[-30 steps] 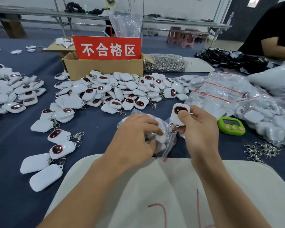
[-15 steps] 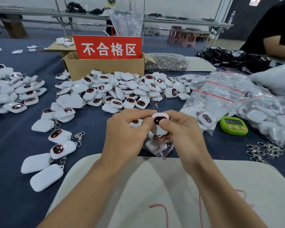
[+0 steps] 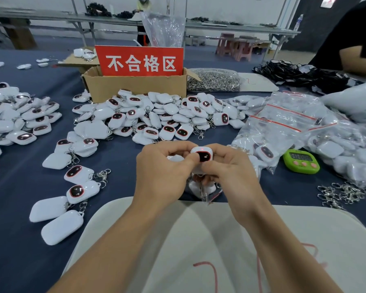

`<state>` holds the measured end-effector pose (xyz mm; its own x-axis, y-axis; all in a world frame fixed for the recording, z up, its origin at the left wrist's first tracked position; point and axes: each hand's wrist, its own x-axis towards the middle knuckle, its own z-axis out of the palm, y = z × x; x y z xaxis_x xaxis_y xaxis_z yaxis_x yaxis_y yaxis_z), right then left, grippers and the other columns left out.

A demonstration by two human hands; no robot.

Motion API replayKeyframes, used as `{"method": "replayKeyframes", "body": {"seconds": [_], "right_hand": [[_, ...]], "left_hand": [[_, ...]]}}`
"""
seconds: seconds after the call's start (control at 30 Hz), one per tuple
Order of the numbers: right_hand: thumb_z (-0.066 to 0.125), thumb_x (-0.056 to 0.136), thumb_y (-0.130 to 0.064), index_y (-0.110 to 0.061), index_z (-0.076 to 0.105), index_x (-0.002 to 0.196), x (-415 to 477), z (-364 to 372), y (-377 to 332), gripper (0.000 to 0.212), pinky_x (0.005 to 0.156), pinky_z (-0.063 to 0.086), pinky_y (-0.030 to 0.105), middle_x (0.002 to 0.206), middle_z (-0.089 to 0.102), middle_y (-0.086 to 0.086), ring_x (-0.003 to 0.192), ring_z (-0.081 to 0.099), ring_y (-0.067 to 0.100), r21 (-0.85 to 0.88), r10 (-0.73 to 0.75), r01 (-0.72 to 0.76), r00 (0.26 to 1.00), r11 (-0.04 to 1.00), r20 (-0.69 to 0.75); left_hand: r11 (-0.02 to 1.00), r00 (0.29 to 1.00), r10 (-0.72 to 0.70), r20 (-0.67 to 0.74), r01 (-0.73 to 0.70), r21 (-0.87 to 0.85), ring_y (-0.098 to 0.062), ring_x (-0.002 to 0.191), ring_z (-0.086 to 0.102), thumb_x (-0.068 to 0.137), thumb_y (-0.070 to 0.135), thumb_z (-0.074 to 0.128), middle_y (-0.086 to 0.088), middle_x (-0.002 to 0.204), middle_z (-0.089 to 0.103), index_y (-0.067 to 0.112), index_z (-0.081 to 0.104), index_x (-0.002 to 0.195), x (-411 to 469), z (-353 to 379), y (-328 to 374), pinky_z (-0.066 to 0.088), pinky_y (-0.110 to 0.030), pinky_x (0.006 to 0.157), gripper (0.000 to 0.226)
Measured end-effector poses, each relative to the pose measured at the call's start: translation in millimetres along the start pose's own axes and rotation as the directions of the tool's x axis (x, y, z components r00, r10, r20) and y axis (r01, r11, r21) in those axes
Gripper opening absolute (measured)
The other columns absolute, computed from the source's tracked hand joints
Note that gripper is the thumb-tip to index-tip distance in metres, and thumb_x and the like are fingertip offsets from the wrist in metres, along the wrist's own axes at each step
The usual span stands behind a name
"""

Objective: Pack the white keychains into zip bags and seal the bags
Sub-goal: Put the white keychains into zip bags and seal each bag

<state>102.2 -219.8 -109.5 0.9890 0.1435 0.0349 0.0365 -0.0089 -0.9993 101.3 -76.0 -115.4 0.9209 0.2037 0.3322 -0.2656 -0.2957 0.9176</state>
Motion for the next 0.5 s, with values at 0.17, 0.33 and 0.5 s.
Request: {"method": "replayKeyframes", "body": {"seconds": [0.17, 0.33, 0.5], "right_hand": [[0.068, 0.074, -0.006, -0.016, 0.078, 0.093, -0.1, -0.4, -1.1, 0.024, 0.052, 0.049, 0.028, 0.078, 0.072, 0.022, 0.062, 0.059, 0.023, 0.005, -0.013, 0.013, 1.000, 1.000, -0.017], [0.058, 0.086, 0.011, -0.018, 0.077, 0.094, -2.2, 1.6, -3.9, 0.035, 0.049, 0.047, 0.022, 0.067, 0.074, 0.002, 0.053, 0.062, 0.010, -0.056, -0.066, 0.063, 0.997, 0.996, -0.040], [0.056, 0.088, 0.006, -0.022, 0.074, 0.097, -4.3, 3.0, -4.6, 0.035, 0.067, 0.056, 0.046, 0.079, 0.077, 0.013, 0.066, 0.065, 0.023, -0.125, -0.111, 0.099, 0.989, 0.987, -0.095]], "left_hand": [[1.000, 1.000, -0.005, 0.019, 0.005, -0.018, 0.001, 0.071, 0.066, 0.070, 0.043, 0.074, 0.020, 0.075, 0.075, 0.054, 0.076, 0.079, 0.8, 0.0, 1.3, 0.044, -0.007, 0.065, 0.014], [1.000, 1.000, -0.002, 0.001, 0.002, -0.029, 0.003, 0.074, 0.068, 0.071, 0.042, 0.074, 0.020, 0.075, 0.075, 0.052, 0.077, 0.082, 0.4, 0.6, 0.6, 0.043, -0.007, 0.067, 0.015], [1.000, 1.000, 0.002, -0.018, -0.003, -0.031, 0.006, 0.075, 0.067, 0.072, 0.042, 0.076, 0.020, 0.074, 0.075, 0.048, 0.078, 0.082, -0.5, 0.2, 2.8, 0.040, -0.002, 0.068, 0.012]]}}
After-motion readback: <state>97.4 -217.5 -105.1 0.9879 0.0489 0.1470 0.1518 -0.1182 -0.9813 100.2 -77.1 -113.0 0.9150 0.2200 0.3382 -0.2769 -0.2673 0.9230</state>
